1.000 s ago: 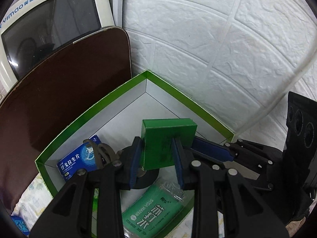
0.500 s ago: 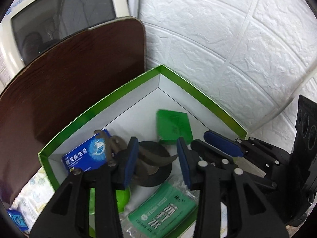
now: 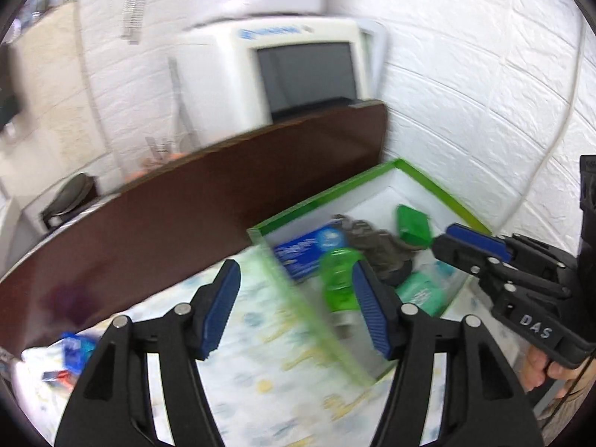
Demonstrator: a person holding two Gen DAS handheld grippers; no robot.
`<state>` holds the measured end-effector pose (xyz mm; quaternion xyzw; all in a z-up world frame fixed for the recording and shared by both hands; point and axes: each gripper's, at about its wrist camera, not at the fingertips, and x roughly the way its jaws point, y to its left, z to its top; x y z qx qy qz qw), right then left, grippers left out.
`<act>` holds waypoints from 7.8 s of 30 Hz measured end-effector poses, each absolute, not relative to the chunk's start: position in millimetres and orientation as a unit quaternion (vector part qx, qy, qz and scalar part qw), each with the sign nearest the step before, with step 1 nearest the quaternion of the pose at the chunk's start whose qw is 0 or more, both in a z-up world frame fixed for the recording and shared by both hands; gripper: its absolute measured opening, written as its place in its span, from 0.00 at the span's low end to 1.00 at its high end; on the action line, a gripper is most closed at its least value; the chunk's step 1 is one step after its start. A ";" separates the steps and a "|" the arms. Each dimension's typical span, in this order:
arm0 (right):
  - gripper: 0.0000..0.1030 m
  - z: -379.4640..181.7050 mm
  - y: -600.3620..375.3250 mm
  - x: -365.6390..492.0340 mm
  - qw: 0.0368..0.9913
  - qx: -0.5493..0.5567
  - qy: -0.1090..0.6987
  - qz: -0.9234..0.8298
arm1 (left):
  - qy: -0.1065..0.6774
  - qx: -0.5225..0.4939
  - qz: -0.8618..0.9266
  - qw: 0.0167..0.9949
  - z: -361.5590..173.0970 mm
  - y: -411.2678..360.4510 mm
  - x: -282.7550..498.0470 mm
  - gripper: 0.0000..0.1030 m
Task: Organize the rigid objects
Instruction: 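Lower the green square box into the storage box and open the right tool, then move the right tool back to the table toward the tiger card box, then close the right tool on the tiger-picture card box, then carry the card box with the right tool over the storage box, then drop the card box into the storage box by opening the right tool, then close the right tool on the white-capped black marker, then carry the marker with the right tool into the storage box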
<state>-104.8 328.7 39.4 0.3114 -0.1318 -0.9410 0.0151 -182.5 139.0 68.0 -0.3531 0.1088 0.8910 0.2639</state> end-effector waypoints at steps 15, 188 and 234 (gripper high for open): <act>0.22 2.4 117.5 -142.1 0.198 0.405 -0.030 -0.892 | -0.017 -0.403 0.913 0.056 -3.8 -159.8 -170.9 0.59; 0.32 -32.4 66.2 -209.8 0.240 0.457 -0.074 -0.853 | -0.141 -0.449 0.877 0.095 -32.4 -159.2 -221.8 0.49; 0.16 -75.1 52.3 -114.9 0.258 0.516 0.048 -0.815 | 0.129 -0.563 0.787 0.217 -68.8 -153.4 -210.0 0.22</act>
